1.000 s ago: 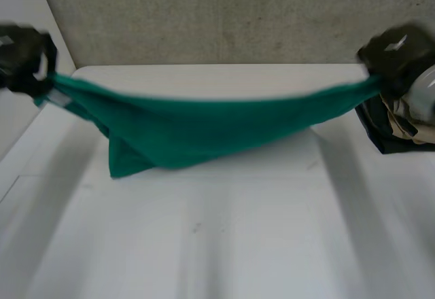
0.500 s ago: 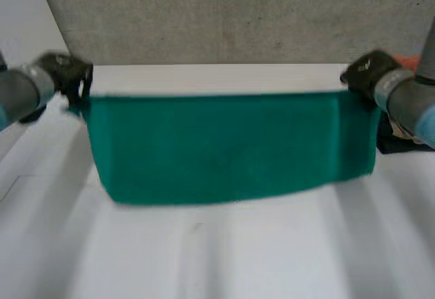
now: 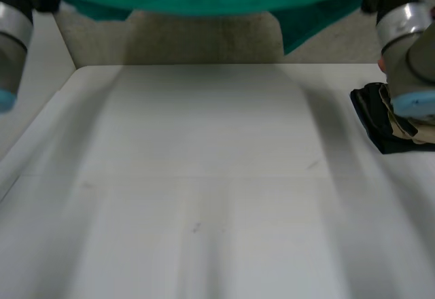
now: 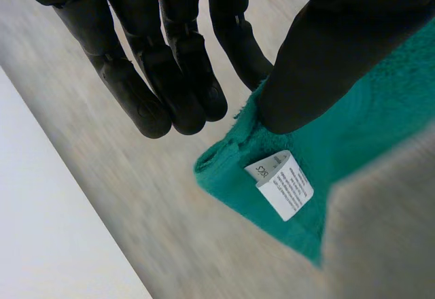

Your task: Fold the laundry.

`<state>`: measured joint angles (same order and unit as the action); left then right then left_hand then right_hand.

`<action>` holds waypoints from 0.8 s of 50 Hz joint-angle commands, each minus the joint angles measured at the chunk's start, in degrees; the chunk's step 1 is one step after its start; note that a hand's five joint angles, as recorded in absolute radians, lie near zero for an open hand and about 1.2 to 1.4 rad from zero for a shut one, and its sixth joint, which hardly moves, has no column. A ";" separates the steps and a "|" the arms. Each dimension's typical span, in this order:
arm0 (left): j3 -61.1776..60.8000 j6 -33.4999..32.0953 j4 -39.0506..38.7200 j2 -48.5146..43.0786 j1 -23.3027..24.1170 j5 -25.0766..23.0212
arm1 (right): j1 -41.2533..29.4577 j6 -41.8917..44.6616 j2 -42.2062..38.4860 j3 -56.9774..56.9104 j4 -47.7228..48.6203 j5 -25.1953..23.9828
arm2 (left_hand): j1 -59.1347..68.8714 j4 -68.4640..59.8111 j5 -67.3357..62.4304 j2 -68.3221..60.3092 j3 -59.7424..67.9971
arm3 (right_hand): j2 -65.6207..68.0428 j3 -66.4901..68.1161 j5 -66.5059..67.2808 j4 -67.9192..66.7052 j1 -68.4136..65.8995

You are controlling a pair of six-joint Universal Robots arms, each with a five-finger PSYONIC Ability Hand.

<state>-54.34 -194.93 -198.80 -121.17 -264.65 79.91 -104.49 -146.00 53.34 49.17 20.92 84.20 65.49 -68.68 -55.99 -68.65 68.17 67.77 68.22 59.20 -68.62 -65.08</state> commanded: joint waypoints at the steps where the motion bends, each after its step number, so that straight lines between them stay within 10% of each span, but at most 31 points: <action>1: -13.06 -0.63 -1.50 -2.75 -0.52 -2.39 | -0.19 0.37 -3.41 7.86 -4.57 -1.14 | 14.51 -11.32 -14.01 -11.35 11.83 | 12.23 11.78 10.80 -11.38 -14.92; 14: -33.80 -8.44 3.59 -0.12 -1.30 -4.33 | -0.11 7.13 -5.09 19.21 -16.51 -2.28 | 14.51 -11.32 -14.01 -11.35 11.83 | 12.23 11.78 10.80 -11.38 -14.92; 25: -51.30 -26.97 35.73 22.19 -5.96 -5.47 | 4.55 17.50 12.04 34.84 -47.36 2.11 | 14.51 -11.32 -14.01 -11.35 11.83 | 12.23 11.78 10.80 -11.38 -14.92; 31: -56.84 -41.47 52.54 30.46 -9.30 -5.29 | 9.56 28.12 22.06 44.34 -48.27 -1.39 | 14.51 -11.32 -14.01 -11.35 11.83 | 12.23 11.78 10.80 -11.38 -14.92; 40: -47.63 -34.92 37.02 24.24 -5.80 -8.90 | 8.25 19.54 14.44 39.88 -38.60 -4.04 | 14.51 -11.32 -14.01 -11.35 11.83 | 12.23 11.78 10.80 -11.38 -14.92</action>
<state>-109.48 -237.25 -149.81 -90.96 -273.66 72.64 -94.97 -118.92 74.63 93.62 -25.64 81.61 65.49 -68.69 -55.99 -68.66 68.17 67.77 68.22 59.20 -68.63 -65.08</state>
